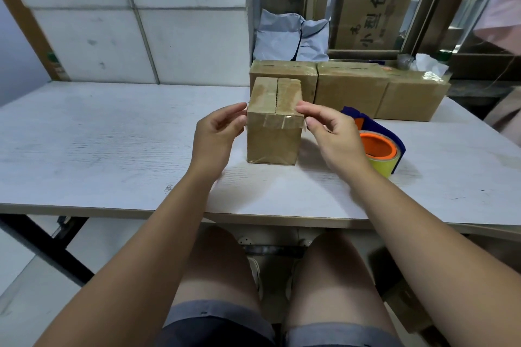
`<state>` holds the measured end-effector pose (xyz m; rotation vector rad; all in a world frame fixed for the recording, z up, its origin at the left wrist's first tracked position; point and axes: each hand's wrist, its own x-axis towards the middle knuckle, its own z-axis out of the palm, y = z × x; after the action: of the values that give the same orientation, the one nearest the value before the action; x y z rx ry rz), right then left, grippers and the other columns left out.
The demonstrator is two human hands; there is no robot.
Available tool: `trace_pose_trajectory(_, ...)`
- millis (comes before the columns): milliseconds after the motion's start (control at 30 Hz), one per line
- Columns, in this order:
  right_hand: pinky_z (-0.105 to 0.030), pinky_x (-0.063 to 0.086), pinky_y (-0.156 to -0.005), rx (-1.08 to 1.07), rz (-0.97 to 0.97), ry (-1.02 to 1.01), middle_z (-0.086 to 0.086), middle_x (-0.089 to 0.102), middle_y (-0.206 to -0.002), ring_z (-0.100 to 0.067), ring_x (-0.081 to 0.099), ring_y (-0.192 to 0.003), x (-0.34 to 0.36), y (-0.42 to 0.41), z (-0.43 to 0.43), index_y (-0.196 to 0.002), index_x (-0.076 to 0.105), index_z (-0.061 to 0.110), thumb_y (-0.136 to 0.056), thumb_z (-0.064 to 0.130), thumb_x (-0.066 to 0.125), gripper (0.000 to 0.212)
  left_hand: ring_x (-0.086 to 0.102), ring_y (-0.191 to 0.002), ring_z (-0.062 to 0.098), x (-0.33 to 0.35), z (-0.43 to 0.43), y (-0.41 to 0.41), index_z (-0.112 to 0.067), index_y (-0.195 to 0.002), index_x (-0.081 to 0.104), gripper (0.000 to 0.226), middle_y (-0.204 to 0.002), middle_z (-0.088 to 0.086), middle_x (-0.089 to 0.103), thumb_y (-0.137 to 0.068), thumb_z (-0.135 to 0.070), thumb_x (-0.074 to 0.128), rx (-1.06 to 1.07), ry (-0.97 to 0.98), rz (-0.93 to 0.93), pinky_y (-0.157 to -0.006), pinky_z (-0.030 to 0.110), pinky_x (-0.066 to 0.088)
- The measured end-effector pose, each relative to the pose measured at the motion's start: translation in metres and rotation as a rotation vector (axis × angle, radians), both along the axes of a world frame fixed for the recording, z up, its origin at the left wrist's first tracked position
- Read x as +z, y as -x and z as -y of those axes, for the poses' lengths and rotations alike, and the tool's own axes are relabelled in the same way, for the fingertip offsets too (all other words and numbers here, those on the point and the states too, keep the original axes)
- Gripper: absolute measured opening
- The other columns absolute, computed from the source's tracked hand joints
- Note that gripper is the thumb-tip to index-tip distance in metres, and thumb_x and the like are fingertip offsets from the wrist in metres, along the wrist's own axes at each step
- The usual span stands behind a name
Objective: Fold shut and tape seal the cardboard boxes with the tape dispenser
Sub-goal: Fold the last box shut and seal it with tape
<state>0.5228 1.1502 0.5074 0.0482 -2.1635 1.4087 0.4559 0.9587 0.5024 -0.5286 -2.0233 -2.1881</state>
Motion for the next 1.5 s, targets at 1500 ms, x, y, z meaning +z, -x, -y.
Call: trace_pose_trajectory(1500,-0.03,0.046,-0.092,0.003,-0.214,-0.026,0.006,0.056,-0.105,-0.01,0.054,-0.104,-0.014,0.024,0.009,-0.084,0.05,0.033,-0.083,0.017,0.063,0.021,0.052,-0.093,0.004,0.002,0.0,0.029,-0.04,-0.087,0.052,0.018,-0.116,-0.014,0.05,-0.079,-0.027,0.063,-0.136,0.334,-0.27,-0.076,0.015,0.041)
